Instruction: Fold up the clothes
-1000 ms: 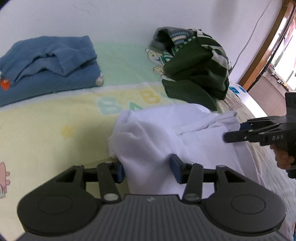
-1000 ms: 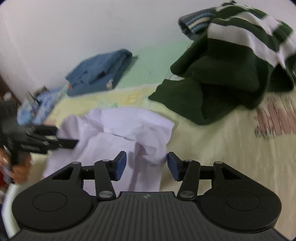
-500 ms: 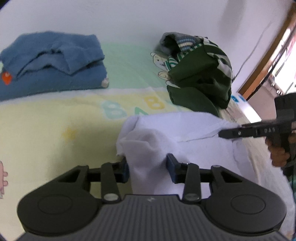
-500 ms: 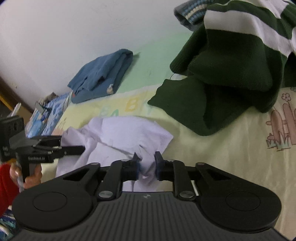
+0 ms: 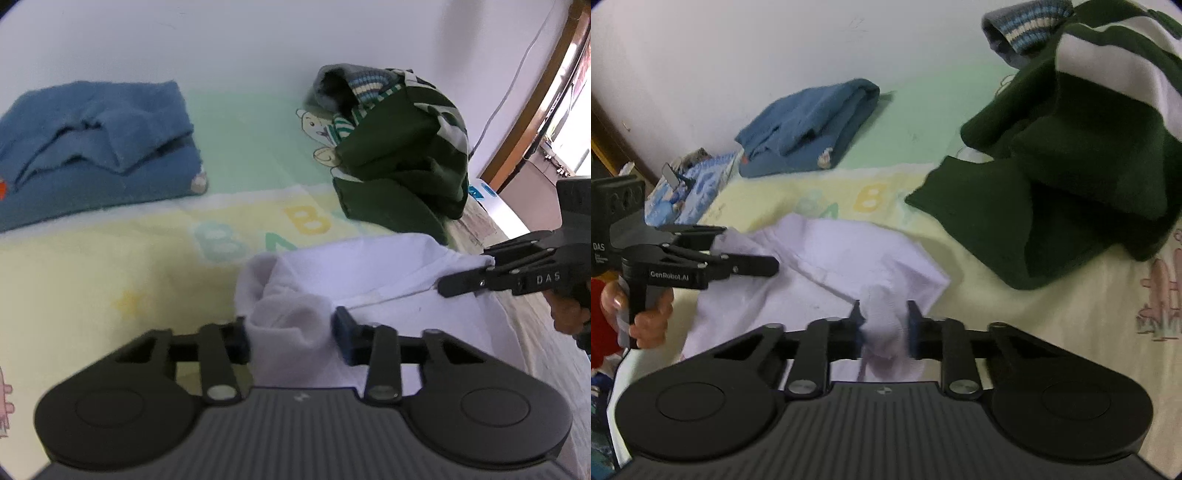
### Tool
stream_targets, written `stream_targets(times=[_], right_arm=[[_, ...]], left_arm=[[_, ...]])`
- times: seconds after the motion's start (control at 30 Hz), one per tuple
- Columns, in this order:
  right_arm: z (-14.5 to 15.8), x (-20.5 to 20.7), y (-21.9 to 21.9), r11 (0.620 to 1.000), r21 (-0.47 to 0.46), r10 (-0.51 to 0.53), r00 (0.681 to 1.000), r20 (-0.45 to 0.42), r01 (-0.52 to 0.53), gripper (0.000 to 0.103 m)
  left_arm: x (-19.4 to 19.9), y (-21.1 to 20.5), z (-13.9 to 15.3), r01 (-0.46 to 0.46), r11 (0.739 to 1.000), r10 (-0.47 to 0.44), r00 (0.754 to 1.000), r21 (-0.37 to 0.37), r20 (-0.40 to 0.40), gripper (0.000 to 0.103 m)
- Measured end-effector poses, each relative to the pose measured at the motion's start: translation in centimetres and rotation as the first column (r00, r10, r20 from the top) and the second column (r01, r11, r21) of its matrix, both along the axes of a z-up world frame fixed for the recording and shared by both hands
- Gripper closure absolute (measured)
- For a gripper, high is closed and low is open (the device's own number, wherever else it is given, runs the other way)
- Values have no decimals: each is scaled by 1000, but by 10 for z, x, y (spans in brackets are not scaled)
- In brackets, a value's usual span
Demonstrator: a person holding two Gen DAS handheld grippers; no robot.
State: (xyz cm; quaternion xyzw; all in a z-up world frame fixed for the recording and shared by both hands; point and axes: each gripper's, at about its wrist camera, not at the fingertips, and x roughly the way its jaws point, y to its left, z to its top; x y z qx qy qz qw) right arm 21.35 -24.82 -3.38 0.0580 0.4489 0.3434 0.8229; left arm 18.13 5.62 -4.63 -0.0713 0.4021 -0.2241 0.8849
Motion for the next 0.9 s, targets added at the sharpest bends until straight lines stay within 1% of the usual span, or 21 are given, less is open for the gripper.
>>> stream_targets(times=[0.1,0.17,0.3,0.4,0.47,0.6,0.77,0.87,0.9], right_arm=[[-2,2,-1,1000,-2,1,1000,1,-1,87],[-2,3,2,1000,-7,2,1000,5,-2,87],[5,-5,16,995,-102,23,998,58,-17,88],[7,-12,26,987,-158,13,995,101,3,87],[6,-18,31,982,-186,3,991,136,23,87],[5,-26,35,976,-208,-28,984,178,66,87],[5,-29,39,971,-223,-48,980,195,92,87],[4,-33,39,970,-217,-65,974,216,113,87],[3,-34,38,970,-211,-72,972,223,121,87]], left_arm=[[3,1,0,-12,1000,12,1000,-4,-11,72],[5,-3,3,-18,1000,18,1000,24,-24,72],[2,-13,4,-38,996,40,999,76,-15,71],[1,-19,5,-76,992,78,997,103,-12,70],[-1,-26,5,-94,986,95,995,137,-1,70],[-4,-37,5,-121,974,119,993,192,24,70],[-6,-43,5,-135,966,131,991,220,33,69],[-6,-44,5,-133,965,128,991,228,36,62],[-6,-44,5,-131,965,127,991,229,35,57]])
